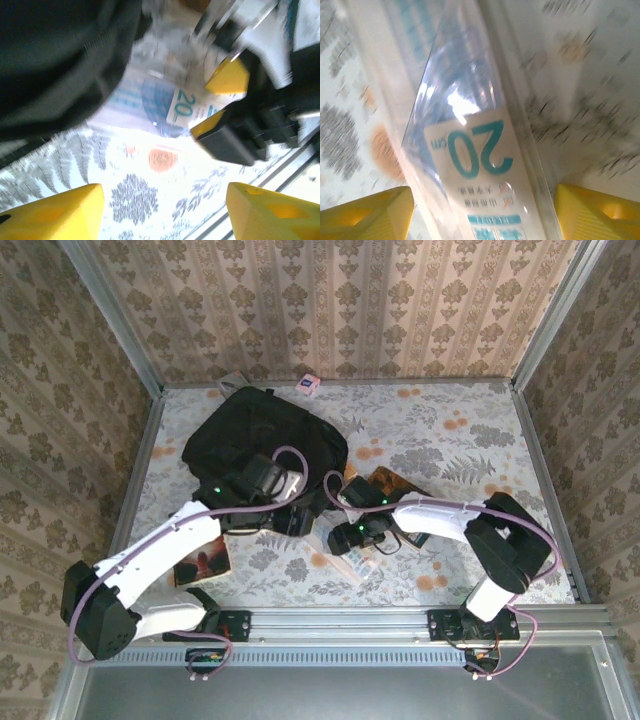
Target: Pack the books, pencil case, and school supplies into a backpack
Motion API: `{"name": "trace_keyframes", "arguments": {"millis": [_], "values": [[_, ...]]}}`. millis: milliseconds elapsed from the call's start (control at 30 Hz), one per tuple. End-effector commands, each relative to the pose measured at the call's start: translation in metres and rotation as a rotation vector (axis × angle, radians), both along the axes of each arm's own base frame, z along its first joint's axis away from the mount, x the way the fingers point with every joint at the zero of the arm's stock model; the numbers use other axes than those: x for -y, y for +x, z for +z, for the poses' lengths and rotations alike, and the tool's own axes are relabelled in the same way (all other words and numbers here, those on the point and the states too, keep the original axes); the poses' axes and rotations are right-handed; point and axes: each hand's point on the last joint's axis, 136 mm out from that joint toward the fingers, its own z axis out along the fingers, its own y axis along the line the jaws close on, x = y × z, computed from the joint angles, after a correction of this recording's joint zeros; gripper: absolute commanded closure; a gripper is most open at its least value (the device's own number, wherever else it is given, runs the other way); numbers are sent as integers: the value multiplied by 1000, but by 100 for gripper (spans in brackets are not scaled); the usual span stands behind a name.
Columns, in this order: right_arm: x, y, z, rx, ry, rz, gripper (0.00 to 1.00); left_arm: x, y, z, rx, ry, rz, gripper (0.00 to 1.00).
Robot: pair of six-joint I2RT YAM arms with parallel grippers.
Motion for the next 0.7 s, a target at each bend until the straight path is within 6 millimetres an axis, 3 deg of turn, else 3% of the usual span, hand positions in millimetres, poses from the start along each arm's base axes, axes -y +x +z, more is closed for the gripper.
{"name": "trace_keyframes", "arguments": {"millis": [0, 133, 267, 367, 667], "values": [[-14, -19, 21, -116, 184, -19, 24, 2, -15, -23, -50, 36, -10, 36], [2, -7, 18, -137, 215, -112, 29, 12, -24, -55, -112, 67, -35, 50], [16, 8, 9, -143, 217, -196, 36, 15, -23, -84, -142, 101, -17, 83], [18, 12, 2, -145, 199, -214, 42, 18, -22, -99, -160, 105, -17, 100], [18, 13, -18, -179, 155, -215, 45, 23, -19, -124, -190, 118, -21, 100]]}}
